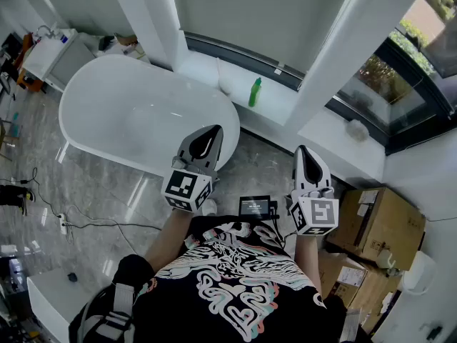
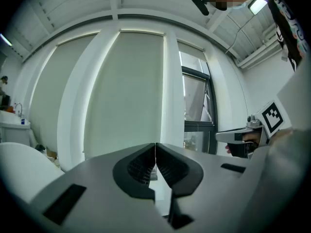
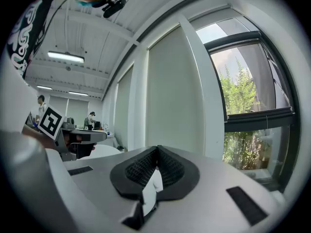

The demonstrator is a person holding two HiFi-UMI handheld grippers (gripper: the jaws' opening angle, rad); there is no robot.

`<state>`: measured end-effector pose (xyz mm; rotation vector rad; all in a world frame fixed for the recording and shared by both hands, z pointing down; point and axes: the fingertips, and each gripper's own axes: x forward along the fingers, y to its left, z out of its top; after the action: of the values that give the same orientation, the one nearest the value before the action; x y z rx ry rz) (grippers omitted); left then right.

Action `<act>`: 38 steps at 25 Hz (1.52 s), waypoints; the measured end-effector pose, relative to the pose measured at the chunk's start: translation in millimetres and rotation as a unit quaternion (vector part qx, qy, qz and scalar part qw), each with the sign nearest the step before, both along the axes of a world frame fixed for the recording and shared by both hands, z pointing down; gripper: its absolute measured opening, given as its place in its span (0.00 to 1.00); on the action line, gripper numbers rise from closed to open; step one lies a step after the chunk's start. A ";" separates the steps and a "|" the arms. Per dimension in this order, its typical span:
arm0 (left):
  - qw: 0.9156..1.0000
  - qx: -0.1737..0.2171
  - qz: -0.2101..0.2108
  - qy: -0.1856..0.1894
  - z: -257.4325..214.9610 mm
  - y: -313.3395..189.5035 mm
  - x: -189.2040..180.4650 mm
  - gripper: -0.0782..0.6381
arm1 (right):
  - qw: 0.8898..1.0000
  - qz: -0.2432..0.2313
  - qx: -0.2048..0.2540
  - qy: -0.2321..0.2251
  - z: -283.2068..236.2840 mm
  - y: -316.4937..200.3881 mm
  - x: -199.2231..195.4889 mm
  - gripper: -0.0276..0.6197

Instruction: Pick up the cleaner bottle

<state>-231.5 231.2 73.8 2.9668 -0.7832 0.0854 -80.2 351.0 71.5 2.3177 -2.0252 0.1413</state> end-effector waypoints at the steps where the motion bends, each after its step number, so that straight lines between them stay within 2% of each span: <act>1: 1.000 -0.002 -0.001 0.001 0.0 0.2 -0.4 0.13 | 1.000 0.000 -0.001 -0.002 0.7 0.1 0.1 0.09; 11: 1.000 -0.006 -0.018 -0.008 3.1 7.8 -1.7 0.13 | 1.000 -0.009 -0.004 -0.012 7.5 9.2 5.0 0.09; 16: 0.999 -0.006 -0.029 -0.014 6.9 21.2 -1.6 0.13 | 0.999 -0.028 0.030 -0.022 0.2 23.2 6.6 0.09; 19: 0.999 -0.005 -0.034 -0.017 8.6 30.3 0.6 0.13 | 0.999 -0.032 0.028 -0.010 -0.2 31.8 7.1 0.09; 27: 0.999 -0.001 -0.036 -0.020 10.4 51.6 4.6 0.13 | 0.999 -0.036 0.033 -0.020 6.9 52.4 8.9 0.09; 33: 0.999 -0.001 -0.034 -0.019 9.5 47.4 7.9 0.13 | 0.999 -0.031 0.032 -0.012 5.4 50.2 8.2 0.09; 38: 0.999 -0.012 -0.026 -0.018 22.3 30.6 26.7 0.13 | 1.000 -0.018 0.016 -0.008 14.3 38.7 22.5 0.09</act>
<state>-204.8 261.8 96.1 2.9284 -0.8559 0.1451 -57.6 389.7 85.9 2.3044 -2.0911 0.1265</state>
